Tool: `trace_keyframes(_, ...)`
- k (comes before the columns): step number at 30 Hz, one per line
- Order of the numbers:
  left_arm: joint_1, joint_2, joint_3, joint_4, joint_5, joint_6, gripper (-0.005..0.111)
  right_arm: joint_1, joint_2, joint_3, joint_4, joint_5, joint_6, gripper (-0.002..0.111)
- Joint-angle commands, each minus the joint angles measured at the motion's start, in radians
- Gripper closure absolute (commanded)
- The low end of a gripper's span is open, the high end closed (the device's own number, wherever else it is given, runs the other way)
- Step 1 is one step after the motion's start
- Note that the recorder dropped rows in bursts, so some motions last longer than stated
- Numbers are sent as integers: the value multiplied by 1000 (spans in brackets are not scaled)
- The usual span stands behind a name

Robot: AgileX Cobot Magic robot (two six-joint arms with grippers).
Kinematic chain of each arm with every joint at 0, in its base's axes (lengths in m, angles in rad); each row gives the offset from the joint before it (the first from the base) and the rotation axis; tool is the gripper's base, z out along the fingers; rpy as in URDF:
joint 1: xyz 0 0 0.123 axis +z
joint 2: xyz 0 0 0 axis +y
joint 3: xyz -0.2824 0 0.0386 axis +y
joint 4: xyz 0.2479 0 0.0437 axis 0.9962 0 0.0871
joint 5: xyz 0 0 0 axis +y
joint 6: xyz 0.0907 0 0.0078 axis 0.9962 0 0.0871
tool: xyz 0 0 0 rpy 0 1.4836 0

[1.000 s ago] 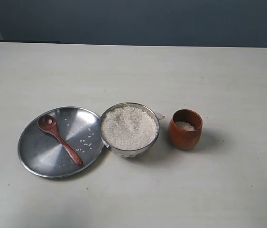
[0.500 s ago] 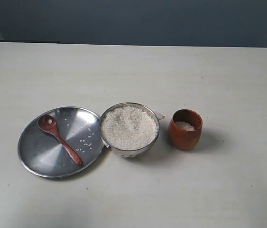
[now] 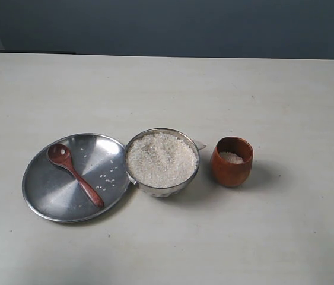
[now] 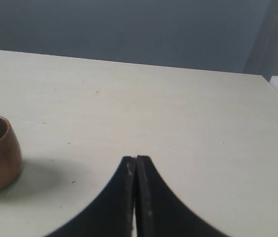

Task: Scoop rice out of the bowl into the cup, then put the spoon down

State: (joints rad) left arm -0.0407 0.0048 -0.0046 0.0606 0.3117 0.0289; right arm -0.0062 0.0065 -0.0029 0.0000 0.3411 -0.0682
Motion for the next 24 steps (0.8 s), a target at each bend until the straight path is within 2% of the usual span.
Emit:
trace_keyframes(1, -2, -5, 5, 5, -10, -3, 106, -5, -7, 3, -13, 15, 68, 108)
trace_keyframes(24, -2, -5, 5, 5, -10, -3, 106, -5, -7, 3, -60, 19, 62, 108)
